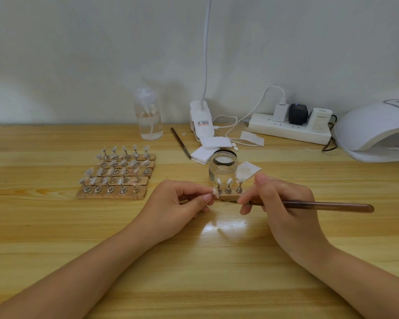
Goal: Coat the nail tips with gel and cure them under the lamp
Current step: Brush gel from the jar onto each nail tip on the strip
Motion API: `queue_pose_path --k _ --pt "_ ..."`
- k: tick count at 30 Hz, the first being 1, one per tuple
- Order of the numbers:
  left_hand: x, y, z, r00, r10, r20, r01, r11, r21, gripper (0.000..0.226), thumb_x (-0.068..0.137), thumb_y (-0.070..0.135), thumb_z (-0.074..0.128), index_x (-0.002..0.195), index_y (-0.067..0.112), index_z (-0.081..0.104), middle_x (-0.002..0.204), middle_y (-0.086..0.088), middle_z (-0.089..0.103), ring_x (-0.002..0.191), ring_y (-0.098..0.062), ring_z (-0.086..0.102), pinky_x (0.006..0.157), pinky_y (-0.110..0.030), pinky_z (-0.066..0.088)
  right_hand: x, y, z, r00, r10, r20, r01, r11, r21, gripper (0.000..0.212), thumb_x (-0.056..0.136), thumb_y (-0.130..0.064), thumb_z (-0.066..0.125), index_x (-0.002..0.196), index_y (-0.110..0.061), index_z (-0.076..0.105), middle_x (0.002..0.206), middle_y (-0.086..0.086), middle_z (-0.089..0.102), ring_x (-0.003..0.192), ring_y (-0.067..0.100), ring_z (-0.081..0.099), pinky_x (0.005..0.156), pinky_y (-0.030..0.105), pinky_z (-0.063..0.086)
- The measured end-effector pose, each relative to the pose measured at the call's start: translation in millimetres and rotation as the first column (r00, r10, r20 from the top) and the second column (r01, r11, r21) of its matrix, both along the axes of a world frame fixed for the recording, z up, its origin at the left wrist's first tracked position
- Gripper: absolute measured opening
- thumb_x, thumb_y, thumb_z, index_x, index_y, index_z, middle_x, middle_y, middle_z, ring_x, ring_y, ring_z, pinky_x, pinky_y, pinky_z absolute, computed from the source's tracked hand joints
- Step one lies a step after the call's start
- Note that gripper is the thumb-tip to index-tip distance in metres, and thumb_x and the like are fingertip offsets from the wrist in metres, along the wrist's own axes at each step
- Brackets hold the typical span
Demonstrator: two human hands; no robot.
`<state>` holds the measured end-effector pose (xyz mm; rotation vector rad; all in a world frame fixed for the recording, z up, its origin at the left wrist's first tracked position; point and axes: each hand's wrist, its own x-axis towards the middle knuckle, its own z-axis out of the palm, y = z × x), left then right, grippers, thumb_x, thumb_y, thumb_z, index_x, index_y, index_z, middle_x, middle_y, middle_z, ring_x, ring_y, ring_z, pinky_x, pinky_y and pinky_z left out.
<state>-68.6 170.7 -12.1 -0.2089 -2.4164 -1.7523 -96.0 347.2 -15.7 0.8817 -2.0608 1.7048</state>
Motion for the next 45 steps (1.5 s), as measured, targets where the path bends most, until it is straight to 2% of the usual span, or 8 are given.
queue_pose_path --k 4,10,16,21,28,34,40,45 --pt "0.1 0.1 -0.4 1.0 0.001 -0.005 -0.001 1.0 -0.02 0.029 0.081 0.004 0.063 0.076 0.031 0.07 0.068 0.01 0.07 0.064 -0.002 0.064 0.06 -0.012 0.048 -2.2 -1.9 2.0 0.999 -0.028 -0.046 0.031 0.996 0.086 0.03 0.088 -0.038 0.042 0.071 -0.029 0.066 0.066 -0.008 0.067 0.07 0.007 0.063 0.07 0.02 0.048" --pt "-0.9 -1.2 -2.4 1.0 0.009 -0.015 -0.01 0.998 -0.055 0.028 0.081 0.007 0.064 0.076 0.034 0.07 0.064 0.01 0.069 0.063 -0.002 0.063 0.063 -0.015 0.05 -1.6 -4.0 3.5 0.996 -0.045 -0.08 0.056 0.989 0.14 0.028 0.088 -0.038 0.043 0.072 -0.032 0.066 0.067 -0.017 0.065 0.07 0.009 0.061 0.067 0.026 0.047" --pt "-0.1 -1.4 -1.7 1.0 0.017 -0.006 -0.017 0.999 -0.042 0.028 0.081 0.007 0.064 0.075 0.034 0.07 0.063 0.013 0.068 0.062 0.0 0.063 0.06 -0.013 0.048 -0.1 -1.2 0.7 0.997 -0.041 -0.07 0.047 0.995 0.083 0.037 0.088 -0.038 0.041 0.065 -0.026 0.067 0.06 -0.008 0.065 0.063 0.013 0.061 0.064 0.035 0.048" --pt "0.4 -0.3 -0.6 1.0 0.015 -0.008 -0.016 1.0 -0.025 0.034 0.081 0.005 0.064 0.071 0.036 0.07 0.063 0.011 0.069 0.061 0.0 0.062 0.058 -0.011 0.048 -0.5 -0.9 1.4 0.996 -0.047 -0.073 0.052 0.996 0.073 0.036 0.089 -0.037 0.038 0.066 -0.028 0.064 0.061 -0.008 0.064 0.066 0.011 0.061 0.067 0.026 0.047" --pt "-0.3 -0.5 -1.7 1.0 0.011 -0.018 -0.011 0.999 -0.042 0.035 0.081 0.006 0.064 0.069 0.038 0.07 0.063 0.009 0.069 0.061 -0.002 0.063 0.06 -0.013 0.049 -1.7 -4.4 3.2 0.993 -0.045 -0.111 0.062 0.985 0.161 0.029 0.089 -0.037 0.041 0.073 -0.033 0.064 0.065 -0.023 0.061 0.071 0.004 0.058 0.066 0.012 0.041" --pt "-0.6 0.0 -1.7 0.999 0.033 0.002 -0.033 0.999 -0.035 0.025 0.082 0.007 0.063 0.076 0.031 0.07 0.063 0.012 0.068 0.061 -0.001 0.062 0.058 -0.012 0.048 -0.6 -3.1 1.1 0.998 -0.031 -0.056 0.037 0.993 0.109 0.034 0.088 -0.04 0.041 0.067 -0.031 0.066 0.064 -0.011 0.066 0.067 0.015 0.062 0.067 0.032 0.047" --pt "0.4 1.1 0.1 1.0 0.03 0.0 -0.03 0.999 0.011 0.031 0.082 0.005 0.063 0.072 0.034 0.069 0.069 0.009 0.071 0.062 -0.003 0.064 0.056 -0.012 0.048 0.4 -0.4 -0.2 1.0 -0.024 -0.014 0.025 0.999 0.022 0.042 0.088 -0.039 0.038 0.062 -0.022 0.066 0.058 -0.002 0.064 0.061 0.01 0.06 0.065 0.023 0.047" --pt "0.8 0.8 0.0 1.0 -0.008 -0.017 0.008 1.0 -0.004 0.035 0.082 0.004 0.062 0.072 0.036 0.069 0.071 0.012 0.071 0.064 -0.003 0.066 0.056 -0.011 0.048 -1.9 -3.0 2.5 0.997 -0.052 -0.049 0.057 0.993 0.099 0.033 0.088 -0.039 0.039 0.071 -0.029 0.066 0.07 -0.01 0.067 0.071 0.009 0.062 0.07 0.026 0.047"
